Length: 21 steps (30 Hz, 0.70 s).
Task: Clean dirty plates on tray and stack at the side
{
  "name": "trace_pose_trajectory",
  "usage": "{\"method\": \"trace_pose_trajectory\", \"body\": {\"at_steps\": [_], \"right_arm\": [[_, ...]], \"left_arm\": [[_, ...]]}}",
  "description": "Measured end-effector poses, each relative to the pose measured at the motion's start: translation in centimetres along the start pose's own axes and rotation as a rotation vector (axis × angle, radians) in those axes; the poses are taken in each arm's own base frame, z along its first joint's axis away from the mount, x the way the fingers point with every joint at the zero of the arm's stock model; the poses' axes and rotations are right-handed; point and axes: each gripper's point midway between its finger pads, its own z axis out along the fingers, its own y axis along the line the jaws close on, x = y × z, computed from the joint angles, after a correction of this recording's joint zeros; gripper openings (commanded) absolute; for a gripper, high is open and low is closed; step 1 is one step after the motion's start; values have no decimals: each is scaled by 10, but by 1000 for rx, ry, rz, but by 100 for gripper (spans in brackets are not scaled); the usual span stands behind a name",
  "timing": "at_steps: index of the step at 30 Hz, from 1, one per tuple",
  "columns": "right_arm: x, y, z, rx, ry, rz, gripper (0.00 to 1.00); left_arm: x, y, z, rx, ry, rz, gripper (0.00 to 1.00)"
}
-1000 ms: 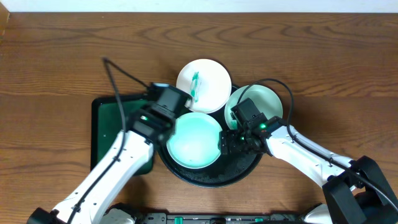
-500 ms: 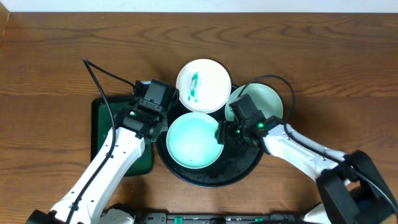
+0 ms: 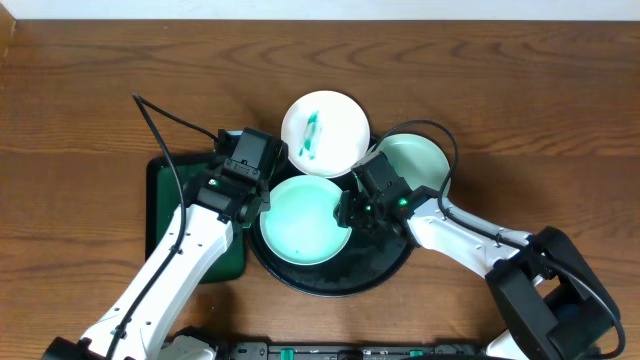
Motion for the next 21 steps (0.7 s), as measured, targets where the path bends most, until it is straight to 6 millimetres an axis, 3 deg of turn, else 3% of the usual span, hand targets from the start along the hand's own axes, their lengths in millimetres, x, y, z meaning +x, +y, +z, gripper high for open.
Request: {"method": "trace_pose_trajectory", "body": {"at_steps": [2,5,15,17,18,19,21], "right_arm": [[0,0,0,-1,0,11,45],[0,2,2,-10,1,32,47],[-1,14,7,-74,5,89,40],[-2,14,8,-75,4,99,29],[-1,14,8,-75,6,102,20],[0,12,9,-71,10,106,4],[3,8,12,-58,23,125,1]], "left_arm": [[0,0,0,0,0,0,7],[0,0,0,0,0,0,7],[0,0,0,0,0,0,7],[0,0,0,0,0,0,7],[0,0,0,0,0,0,7],[0,0,0,0,0,0,7],[0,0,0,0,0,0,7]]}}
